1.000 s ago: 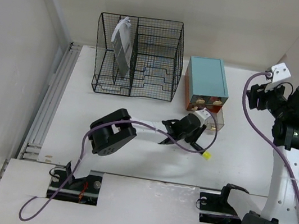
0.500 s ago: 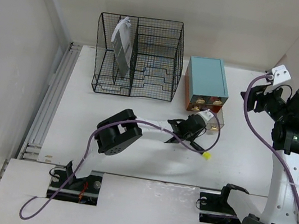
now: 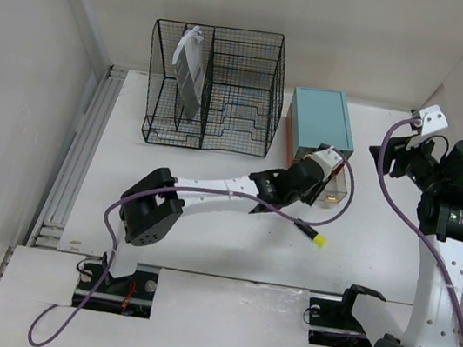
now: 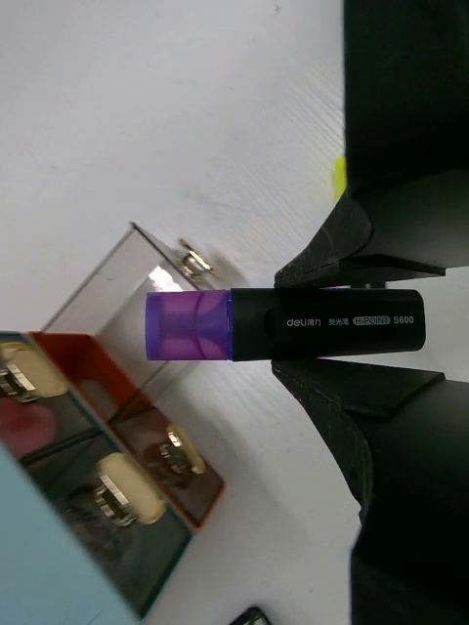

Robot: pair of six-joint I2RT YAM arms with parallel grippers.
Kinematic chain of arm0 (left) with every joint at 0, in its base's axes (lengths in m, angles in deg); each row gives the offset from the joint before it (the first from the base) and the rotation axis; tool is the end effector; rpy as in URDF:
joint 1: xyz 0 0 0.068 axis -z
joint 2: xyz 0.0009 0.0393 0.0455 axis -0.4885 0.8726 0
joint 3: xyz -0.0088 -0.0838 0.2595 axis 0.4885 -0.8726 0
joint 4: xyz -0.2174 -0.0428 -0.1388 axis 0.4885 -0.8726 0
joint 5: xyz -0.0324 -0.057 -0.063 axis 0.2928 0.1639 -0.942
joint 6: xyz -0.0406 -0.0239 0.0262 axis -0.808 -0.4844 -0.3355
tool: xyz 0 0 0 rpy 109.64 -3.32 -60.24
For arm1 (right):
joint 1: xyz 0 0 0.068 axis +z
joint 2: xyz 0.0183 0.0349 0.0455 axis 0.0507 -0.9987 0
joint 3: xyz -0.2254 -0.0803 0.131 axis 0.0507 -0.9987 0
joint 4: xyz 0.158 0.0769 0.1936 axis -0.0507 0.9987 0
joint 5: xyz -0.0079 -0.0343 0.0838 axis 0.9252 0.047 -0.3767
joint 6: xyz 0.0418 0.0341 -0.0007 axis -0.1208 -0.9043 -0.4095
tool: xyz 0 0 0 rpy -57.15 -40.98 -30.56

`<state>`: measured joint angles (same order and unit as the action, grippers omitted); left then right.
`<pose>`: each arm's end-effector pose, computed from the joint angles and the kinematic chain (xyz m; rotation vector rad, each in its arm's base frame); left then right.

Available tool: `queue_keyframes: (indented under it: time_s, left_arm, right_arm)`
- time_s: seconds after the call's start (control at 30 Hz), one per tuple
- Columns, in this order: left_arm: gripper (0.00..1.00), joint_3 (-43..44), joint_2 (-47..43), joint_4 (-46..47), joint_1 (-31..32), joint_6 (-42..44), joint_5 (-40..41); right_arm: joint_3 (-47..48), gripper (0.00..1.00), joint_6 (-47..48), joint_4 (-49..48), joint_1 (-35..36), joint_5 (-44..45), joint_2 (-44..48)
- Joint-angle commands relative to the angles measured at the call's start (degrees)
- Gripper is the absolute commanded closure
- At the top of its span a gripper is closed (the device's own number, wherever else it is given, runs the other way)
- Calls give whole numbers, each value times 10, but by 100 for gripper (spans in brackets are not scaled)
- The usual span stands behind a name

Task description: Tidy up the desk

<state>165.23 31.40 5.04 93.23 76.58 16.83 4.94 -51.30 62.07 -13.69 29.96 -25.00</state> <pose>0.2103 -0.4098 0.2648 0.7281 1.8423 -0.6024 0.1868 -0.0153 0.4299 -0.5330 1.6981 0.1619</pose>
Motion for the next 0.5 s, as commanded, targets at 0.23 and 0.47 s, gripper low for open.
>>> queue_keyframes:
  time_s: [0.23, 0.47]
  left_arm:
    - [98, 156, 75, -29, -40, -5, -80]
    - [99, 266, 137, -76, -51, -17, -97]
  right_arm:
    - [-22, 39, -13, -41, 5, 24, 16]
    - [-28, 39, -13, -46, 5, 41, 16]
